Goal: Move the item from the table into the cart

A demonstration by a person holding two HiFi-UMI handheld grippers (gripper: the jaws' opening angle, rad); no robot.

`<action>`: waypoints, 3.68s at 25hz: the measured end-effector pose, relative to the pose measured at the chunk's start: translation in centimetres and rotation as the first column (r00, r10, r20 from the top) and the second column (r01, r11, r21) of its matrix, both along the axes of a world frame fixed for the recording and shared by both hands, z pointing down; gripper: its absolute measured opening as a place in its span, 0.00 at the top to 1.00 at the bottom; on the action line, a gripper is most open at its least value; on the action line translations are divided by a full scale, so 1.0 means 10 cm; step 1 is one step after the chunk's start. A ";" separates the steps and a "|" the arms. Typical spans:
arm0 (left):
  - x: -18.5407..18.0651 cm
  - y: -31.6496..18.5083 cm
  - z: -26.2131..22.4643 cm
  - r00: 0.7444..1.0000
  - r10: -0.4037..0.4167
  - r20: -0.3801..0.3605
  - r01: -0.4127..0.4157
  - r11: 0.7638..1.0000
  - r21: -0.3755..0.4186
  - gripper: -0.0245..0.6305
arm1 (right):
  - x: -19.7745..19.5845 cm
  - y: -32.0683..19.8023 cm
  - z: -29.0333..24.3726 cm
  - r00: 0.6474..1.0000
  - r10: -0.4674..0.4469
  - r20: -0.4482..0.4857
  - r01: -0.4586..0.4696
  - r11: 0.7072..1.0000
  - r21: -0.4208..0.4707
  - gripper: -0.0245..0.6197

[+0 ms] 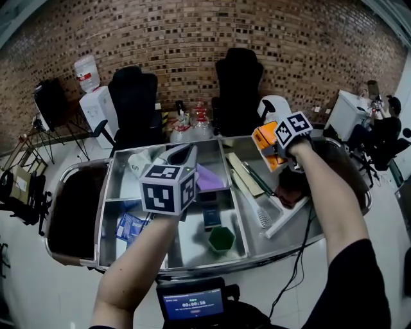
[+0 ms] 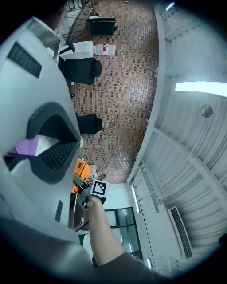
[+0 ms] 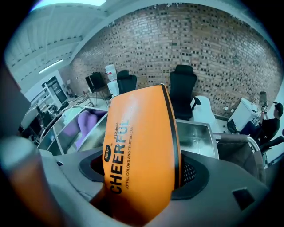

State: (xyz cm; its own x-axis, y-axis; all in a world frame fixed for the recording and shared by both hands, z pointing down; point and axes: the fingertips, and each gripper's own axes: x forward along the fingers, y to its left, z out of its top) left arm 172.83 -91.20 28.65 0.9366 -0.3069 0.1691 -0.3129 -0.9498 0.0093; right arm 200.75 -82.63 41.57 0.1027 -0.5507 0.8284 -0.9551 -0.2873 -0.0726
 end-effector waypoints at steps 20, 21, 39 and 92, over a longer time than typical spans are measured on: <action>0.49 -0.25 0.46 0.999 0.021 0.036 -0.019 0.999 -0.051 0.96 | 0.32 -0.11 1.05 0.990 0.063 0.123 -0.035 0.975 -0.221 0.40; 0.49 -0.25 0.49 0.999 0.021 0.042 -0.019 0.999 -0.051 0.96 | 0.33 -0.10 1.05 0.989 0.069 0.129 -0.040 0.975 -0.218 0.39; 0.29 -0.11 0.31 0.998 0.062 0.014 -0.061 0.997 -0.055 0.96 | 0.25 -0.01 0.48 0.997 0.068 0.047 -0.064 0.996 -0.069 0.30; -2.08 1.32 0.21 0.982 0.115 -0.149 -0.098 0.988 0.116 0.96 | -3.45 2.13 -1.10 0.965 -0.019 -0.262 0.236 0.501 0.833 0.96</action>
